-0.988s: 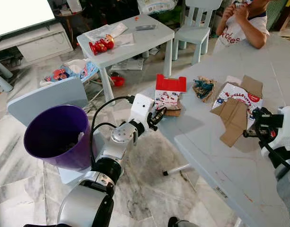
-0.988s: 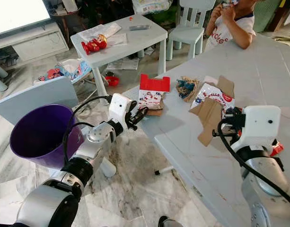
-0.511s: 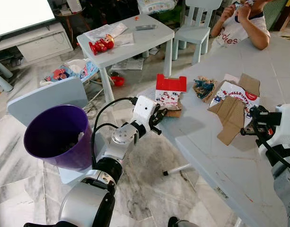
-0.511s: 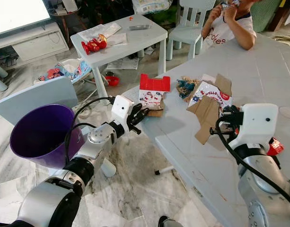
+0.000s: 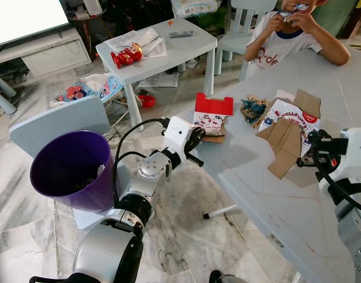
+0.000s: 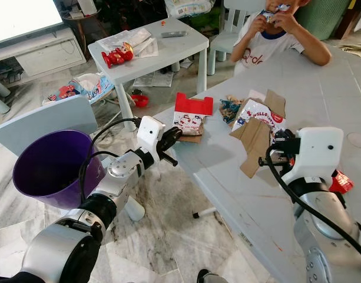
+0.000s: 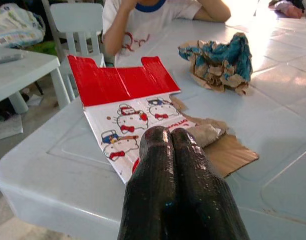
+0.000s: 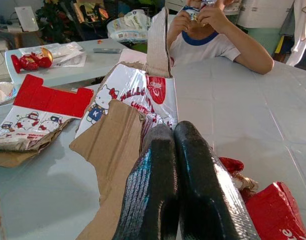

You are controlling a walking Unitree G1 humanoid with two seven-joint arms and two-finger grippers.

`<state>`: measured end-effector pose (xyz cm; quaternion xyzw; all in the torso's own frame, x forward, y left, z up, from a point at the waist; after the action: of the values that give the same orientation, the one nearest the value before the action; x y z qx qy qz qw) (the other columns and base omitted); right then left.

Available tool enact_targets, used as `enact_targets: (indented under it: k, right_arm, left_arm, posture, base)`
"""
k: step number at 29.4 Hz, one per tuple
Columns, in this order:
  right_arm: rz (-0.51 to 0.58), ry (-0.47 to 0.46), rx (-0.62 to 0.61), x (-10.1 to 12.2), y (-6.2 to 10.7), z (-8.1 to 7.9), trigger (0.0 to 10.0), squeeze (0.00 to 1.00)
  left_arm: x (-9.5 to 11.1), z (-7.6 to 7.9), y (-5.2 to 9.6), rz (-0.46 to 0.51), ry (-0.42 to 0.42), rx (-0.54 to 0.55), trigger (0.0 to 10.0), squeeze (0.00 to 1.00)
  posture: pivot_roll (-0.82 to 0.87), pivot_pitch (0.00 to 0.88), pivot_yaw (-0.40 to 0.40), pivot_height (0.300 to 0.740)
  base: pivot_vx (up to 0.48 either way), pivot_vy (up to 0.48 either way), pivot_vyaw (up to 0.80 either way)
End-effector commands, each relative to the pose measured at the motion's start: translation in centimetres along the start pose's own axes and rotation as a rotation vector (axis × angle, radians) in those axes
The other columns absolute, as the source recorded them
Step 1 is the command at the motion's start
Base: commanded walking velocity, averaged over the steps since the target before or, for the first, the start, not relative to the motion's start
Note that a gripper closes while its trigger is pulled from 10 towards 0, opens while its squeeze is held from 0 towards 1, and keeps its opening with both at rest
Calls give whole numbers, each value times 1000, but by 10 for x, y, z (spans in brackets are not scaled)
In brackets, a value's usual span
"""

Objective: Picking trash to rubbish bin

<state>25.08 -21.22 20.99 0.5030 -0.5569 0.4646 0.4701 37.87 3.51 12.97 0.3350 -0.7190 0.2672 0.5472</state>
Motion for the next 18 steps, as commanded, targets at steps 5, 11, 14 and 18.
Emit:
enact_targets:
  k: [5,11,14,18]
  right_arm:
    - [2,0,4,-1,-2,-1,0,0]
    - [5,-1,7,-1,-3,-2,0,0]
    - [4,0,8,-1,-3,-3,0,0]
    - [4,-1,7,-2,-3,-3,0,0]
  left_arm:
    - [11,-6,-3,46,-35,33,0,0]
    - [15,-7,-4,68,-56,41,0,0]
    - [17,-7,-4,71,-82,42,10000,1000]
    - [19,-5,-6,80,-73,16,10000,1000]
  posture:
    - [-225,121,39,740]
    - [-222,120,40,740]
    - [-220,121,40,740]
    - [-220,122,41,740]
  base:
    - [0,0,0]
    - [0,0,0]
    - [0,0,0]
    - [0,0,0]
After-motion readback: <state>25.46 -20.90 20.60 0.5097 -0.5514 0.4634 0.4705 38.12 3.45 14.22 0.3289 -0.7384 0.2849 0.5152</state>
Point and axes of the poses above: a point about 5 cm out from each wrist's last joint towards the gripper, its own y axis pointing back from the gripper into the wrist, its own x axis along the axis of the wrist's last joint, z = x × y, the point moved 2 cm from there along -y, pointing out of the wrist towards the gripper, and after that the axes turned 12 degrees about -y, right-handed, at the moved point
